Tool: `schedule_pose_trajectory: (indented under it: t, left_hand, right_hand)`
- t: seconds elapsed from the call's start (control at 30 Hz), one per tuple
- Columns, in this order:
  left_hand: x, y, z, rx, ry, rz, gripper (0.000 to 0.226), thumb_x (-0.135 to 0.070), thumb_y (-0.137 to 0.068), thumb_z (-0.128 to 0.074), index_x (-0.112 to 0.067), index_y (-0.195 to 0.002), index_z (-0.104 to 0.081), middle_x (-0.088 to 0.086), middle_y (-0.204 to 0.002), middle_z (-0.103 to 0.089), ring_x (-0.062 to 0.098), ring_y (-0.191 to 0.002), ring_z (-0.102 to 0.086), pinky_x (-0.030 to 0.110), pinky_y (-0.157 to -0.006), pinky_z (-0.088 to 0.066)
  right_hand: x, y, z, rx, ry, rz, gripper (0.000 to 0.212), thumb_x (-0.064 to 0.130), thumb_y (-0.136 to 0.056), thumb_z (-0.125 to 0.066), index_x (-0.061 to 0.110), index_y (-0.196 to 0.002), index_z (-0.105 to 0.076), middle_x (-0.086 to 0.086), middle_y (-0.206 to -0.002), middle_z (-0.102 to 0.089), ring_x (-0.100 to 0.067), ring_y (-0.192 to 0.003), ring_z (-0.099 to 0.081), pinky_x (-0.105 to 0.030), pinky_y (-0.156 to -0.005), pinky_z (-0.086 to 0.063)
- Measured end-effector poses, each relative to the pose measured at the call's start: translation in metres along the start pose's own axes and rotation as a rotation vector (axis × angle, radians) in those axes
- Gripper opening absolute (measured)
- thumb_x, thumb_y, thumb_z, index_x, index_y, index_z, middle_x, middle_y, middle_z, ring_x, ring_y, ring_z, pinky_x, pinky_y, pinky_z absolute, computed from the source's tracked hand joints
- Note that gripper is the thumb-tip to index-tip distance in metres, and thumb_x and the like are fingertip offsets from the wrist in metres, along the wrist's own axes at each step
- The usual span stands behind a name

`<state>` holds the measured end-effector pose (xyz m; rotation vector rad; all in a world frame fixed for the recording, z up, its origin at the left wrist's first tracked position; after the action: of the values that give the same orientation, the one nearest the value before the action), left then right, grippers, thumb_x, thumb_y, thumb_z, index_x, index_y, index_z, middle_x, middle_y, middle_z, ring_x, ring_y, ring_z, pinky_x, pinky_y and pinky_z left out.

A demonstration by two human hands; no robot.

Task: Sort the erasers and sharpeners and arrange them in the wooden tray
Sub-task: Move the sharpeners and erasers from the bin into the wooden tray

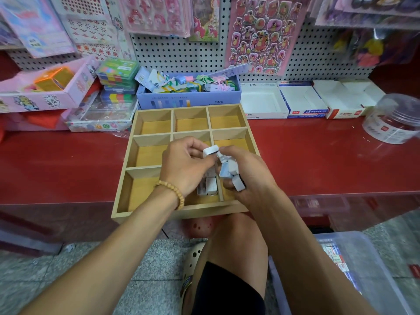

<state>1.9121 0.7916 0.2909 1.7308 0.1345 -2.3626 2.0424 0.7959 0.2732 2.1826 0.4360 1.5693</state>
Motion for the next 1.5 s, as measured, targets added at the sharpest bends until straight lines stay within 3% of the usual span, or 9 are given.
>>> schedule_pose_trajectory:
  t: [0.3,0.4,0.47,0.57,0.63,0.83,1.13,1.27,1.5]
  left_hand:
    - [-0.007,-0.001,-0.002,0.203,0.040,-0.038,0.021,-0.001,-0.075,-0.079,-0.021,-0.081,-0.074,0.001,-0.097,-0.075,0.010,-0.078,-0.073,0.028,-0.076,-0.059]
    - [-0.009,-0.002,0.000,0.238,-0.005,-0.057,0.022,-0.004,-0.070,-0.083,-0.015,-0.084,-0.071,0.001,-0.081,-0.076,0.015,-0.075,-0.073,0.039,-0.077,-0.060]
    - [-0.010,-0.003,0.003,0.234,-0.037,-0.078,0.034,-0.005,-0.066,-0.086,-0.016,-0.090,-0.067,-0.001,-0.081,-0.073,0.010,-0.070,-0.070,0.036,-0.072,-0.061]
    - [-0.007,-0.001,0.016,0.198,-0.340,-0.169,0.043,-0.013,-0.064,-0.089,-0.025,-0.096,-0.064,-0.012,-0.084,-0.064,0.000,-0.067,-0.060,0.019,-0.068,-0.056]
    - [-0.001,0.005,0.027,0.215,-0.587,-0.220,0.038,-0.021,-0.065,-0.089,-0.025,-0.097,-0.070,-0.017,-0.081,-0.060,-0.002,-0.071,-0.059,0.015,-0.069,-0.052]
    - [0.017,0.013,0.033,0.365,-0.890,-0.262,0.047,-0.033,-0.073,-0.083,-0.029,-0.118,-0.068,-0.014,-0.093,-0.054,0.003,-0.081,-0.056,0.021,-0.087,-0.046]
    - [0.027,0.008,0.017,0.373,-0.894,-0.372,0.049,-0.030,-0.078,-0.080,-0.024,-0.124,-0.065,-0.010,-0.108,-0.052,0.005,-0.080,-0.054,0.024,-0.086,-0.047]
    - [0.029,0.010,0.018,0.355,-0.822,-0.357,0.051,-0.030,-0.074,-0.083,-0.023,-0.122,-0.066,-0.011,-0.108,-0.052,0.005,-0.082,-0.056,0.025,-0.087,-0.051]
    - [0.030,0.010,0.016,0.341,-0.786,-0.376,0.044,-0.026,-0.076,-0.082,-0.022,-0.118,-0.069,-0.009,-0.106,-0.058,0.006,-0.081,-0.059,0.028,-0.086,-0.053]
  right_hand:
    - [0.004,-0.011,0.008,0.003,-0.008,-0.023,0.007,0.013,-0.086,-0.067,0.007,-0.087,-0.064,-0.007,-0.069,-0.046,-0.014,-0.049,-0.037,-0.020,-0.038,-0.025]
    - [0.005,-0.007,0.011,0.053,-0.026,-0.014,0.005,0.011,-0.087,-0.065,0.008,-0.084,-0.063,-0.006,-0.067,-0.047,-0.013,-0.047,-0.038,-0.019,-0.037,-0.025]
    - [0.005,-0.006,0.013,0.065,-0.006,0.009,0.004,0.010,-0.087,-0.065,0.007,-0.085,-0.064,-0.006,-0.065,-0.051,-0.012,-0.045,-0.043,-0.019,-0.037,-0.028]
    - [0.003,-0.009,0.017,0.011,0.039,0.041,0.009,0.014,-0.084,-0.071,0.008,-0.090,-0.069,-0.011,-0.078,-0.055,-0.019,-0.062,-0.050,-0.021,-0.038,-0.032]
    - [0.001,-0.010,0.020,-0.031,0.028,0.046,0.010,0.015,-0.084,-0.072,0.008,-0.091,-0.069,-0.012,-0.081,-0.055,-0.023,-0.069,-0.050,-0.022,-0.039,-0.034]
    - [0.000,-0.004,0.022,-0.047,-0.016,0.067,0.009,0.015,-0.089,-0.069,0.007,-0.094,-0.067,-0.010,-0.074,-0.057,-0.013,-0.053,-0.052,-0.022,-0.040,-0.034]
    - [0.000,-0.001,0.022,-0.050,-0.023,0.068,0.015,0.014,-0.090,-0.067,0.004,-0.101,-0.066,-0.013,-0.075,-0.054,-0.011,-0.043,-0.046,-0.021,-0.040,-0.032]
    - [0.000,-0.001,0.021,-0.072,-0.030,0.081,0.018,0.012,-0.089,-0.067,0.002,-0.103,-0.066,-0.012,-0.076,-0.055,-0.013,-0.052,-0.049,-0.022,-0.040,-0.032]
    - [0.000,0.000,0.021,-0.091,0.001,0.076,0.013,0.015,-0.089,-0.068,0.005,-0.098,-0.067,-0.014,-0.079,-0.056,-0.011,-0.046,-0.047,-0.022,-0.041,-0.032]
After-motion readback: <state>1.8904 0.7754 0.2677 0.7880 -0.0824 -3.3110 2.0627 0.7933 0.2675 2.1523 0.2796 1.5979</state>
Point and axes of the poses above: each hand's wrist, its own y-axis away from the middle knuckle, its own z-axis out of the back of the hand, x = y × z, the point moved 2 cm from there along -y, towards the middle knuckle
